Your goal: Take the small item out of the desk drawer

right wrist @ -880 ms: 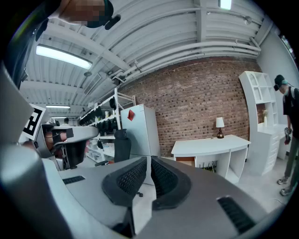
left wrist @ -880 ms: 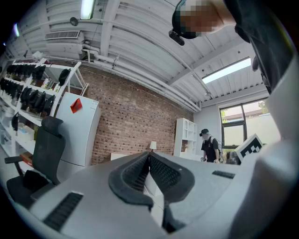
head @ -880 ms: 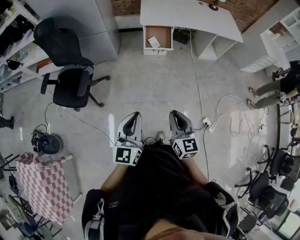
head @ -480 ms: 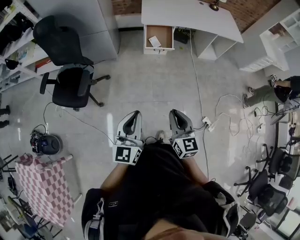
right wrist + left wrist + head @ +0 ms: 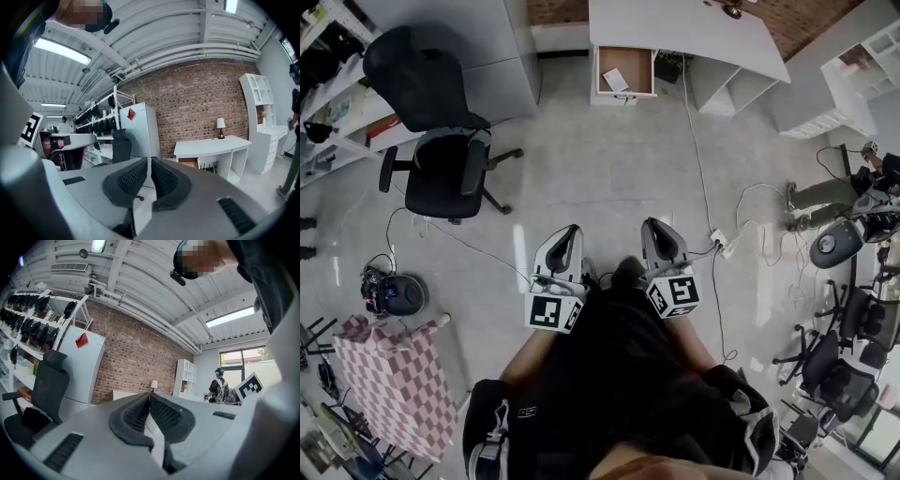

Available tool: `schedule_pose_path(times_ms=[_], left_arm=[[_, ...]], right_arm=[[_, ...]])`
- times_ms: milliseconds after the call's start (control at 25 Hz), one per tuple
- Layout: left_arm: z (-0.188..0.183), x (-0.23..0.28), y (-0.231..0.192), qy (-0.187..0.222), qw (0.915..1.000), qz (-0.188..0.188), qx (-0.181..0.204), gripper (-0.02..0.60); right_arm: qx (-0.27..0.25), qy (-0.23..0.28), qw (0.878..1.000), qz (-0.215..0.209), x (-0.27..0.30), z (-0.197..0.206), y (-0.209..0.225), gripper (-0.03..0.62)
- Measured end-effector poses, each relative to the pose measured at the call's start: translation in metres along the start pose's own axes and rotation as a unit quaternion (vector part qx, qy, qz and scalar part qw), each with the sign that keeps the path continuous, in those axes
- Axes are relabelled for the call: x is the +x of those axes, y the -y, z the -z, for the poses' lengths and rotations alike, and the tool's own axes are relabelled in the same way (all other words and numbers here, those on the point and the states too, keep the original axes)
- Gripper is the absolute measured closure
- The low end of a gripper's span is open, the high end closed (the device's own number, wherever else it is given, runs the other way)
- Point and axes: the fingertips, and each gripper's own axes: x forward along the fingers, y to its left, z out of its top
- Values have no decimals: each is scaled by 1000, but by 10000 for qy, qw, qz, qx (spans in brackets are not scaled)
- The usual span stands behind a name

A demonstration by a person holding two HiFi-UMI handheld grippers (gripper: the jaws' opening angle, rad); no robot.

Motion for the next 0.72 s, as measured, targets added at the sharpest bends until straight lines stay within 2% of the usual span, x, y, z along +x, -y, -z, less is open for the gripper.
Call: schedule_pose_path(times_ms=[320, 520, 720], left_arm=[[19, 24, -24, -225, 9997, 18, -113, 572], [13, 72, -51, -226, 9995, -202, 54, 572], [-7, 146, -73, -121, 9989, -377, 238, 571]], right_arm=[[9, -99, 9999, -87, 43, 6, 4, 546], [31, -13, 9997, -253, 97, -4, 30, 546], [-7, 92, 9991, -414, 159, -29, 75, 546]])
